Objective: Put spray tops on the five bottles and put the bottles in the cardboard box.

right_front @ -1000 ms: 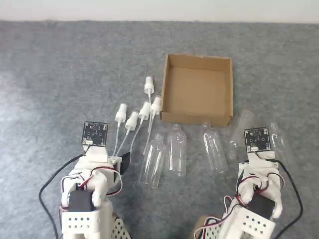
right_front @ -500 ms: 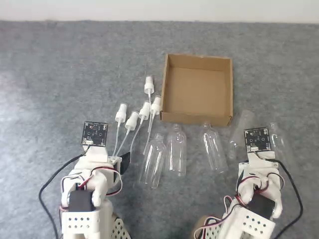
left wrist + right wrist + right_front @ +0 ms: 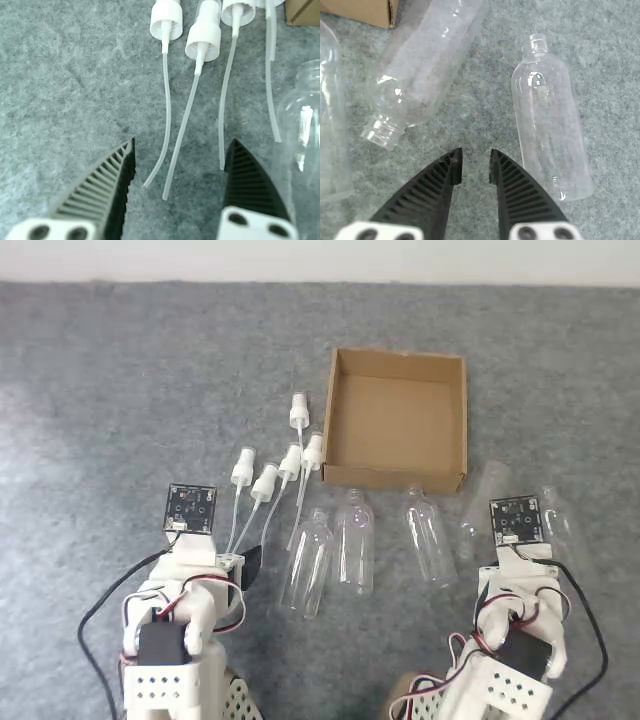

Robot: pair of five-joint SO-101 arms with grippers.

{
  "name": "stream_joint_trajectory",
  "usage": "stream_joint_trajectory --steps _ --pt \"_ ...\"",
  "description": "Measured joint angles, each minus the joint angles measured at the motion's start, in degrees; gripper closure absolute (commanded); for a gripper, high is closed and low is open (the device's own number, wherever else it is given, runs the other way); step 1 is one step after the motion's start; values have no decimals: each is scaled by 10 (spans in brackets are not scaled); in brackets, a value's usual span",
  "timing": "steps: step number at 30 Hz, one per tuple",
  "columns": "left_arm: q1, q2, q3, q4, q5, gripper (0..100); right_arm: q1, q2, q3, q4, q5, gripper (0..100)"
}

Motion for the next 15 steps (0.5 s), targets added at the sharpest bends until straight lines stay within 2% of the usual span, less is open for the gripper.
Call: stream_joint_trajectory --steps 7,15 --pt "0 0 0 0 0 730 0 0 0 93 0 925" --pt "0 0 0 0 0 730 -1 0 0 106 0 926"
